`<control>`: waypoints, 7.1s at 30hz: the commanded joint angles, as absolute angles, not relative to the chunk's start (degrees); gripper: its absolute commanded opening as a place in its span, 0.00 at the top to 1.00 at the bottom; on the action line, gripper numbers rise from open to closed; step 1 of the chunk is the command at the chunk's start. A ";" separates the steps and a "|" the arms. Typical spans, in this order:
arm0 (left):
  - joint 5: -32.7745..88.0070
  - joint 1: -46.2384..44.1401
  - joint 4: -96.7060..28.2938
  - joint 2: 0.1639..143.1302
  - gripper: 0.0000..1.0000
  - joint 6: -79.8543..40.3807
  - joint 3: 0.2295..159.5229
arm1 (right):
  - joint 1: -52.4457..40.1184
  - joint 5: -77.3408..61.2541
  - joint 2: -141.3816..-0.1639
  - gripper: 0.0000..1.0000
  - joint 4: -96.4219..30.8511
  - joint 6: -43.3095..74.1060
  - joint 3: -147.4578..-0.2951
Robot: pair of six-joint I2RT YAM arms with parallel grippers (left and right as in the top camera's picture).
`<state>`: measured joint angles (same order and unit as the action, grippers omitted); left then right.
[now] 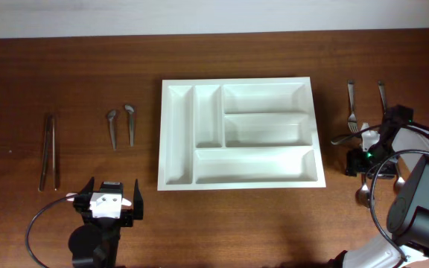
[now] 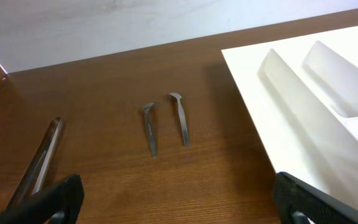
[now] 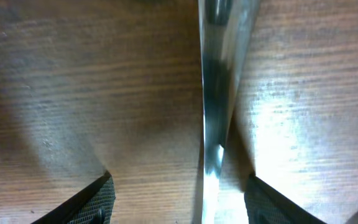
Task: Pack container
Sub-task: 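Lower the right gripper and close it on a spoon handle, then lift the spoon and carry it over the tray's top compartment, then release the spoon into the top compartment and raise the right gripper, then move the right gripper down over the second right-side spoon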
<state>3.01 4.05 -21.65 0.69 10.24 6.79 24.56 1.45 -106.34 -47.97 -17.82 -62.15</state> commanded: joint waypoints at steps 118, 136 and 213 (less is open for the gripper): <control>3.62 4.29 -21.50 0.34 0.01 9.76 6.46 | -14.57 -2.31 -121.45 0.94 -41.08 99.55 -97.56; 3.62 4.29 -21.50 0.34 0.01 9.76 6.46 | -13.74 -0.64 -122.63 0.47 -40.91 90.94 -97.47; 3.62 4.29 -21.50 0.34 0.01 9.76 6.46 | 33.08 11.62 -122.26 0.01 -75.46 -26.39 -97.06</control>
<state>3.01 4.05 -21.65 0.69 10.24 6.79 32.93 10.59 -122.85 -76.20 -24.62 -98.17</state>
